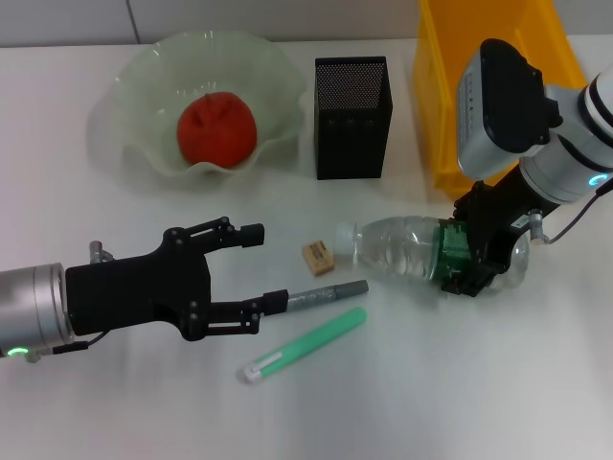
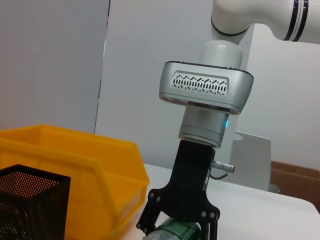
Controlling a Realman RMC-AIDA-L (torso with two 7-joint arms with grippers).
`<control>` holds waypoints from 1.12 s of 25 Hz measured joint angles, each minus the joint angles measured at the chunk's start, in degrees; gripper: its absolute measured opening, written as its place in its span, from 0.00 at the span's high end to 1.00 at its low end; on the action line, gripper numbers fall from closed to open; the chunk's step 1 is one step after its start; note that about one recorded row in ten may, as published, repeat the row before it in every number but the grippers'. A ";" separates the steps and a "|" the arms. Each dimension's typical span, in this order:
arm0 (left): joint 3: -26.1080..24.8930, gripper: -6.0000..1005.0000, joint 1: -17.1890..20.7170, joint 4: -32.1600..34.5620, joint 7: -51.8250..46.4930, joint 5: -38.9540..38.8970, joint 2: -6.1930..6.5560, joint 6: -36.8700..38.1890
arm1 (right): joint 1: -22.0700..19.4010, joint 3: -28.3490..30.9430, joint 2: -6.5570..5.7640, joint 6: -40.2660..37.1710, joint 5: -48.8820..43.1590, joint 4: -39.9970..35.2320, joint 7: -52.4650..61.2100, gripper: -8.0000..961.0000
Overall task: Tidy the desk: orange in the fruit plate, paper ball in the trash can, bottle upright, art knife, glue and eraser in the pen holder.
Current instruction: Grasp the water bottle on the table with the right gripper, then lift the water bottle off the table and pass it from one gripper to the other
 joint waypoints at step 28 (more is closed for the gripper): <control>0.00 0.18 0.27 0.00 0.11 0.00 -0.02 0.35 | -0.43 -0.53 0.10 0.00 0.78 -0.50 0.00 0.17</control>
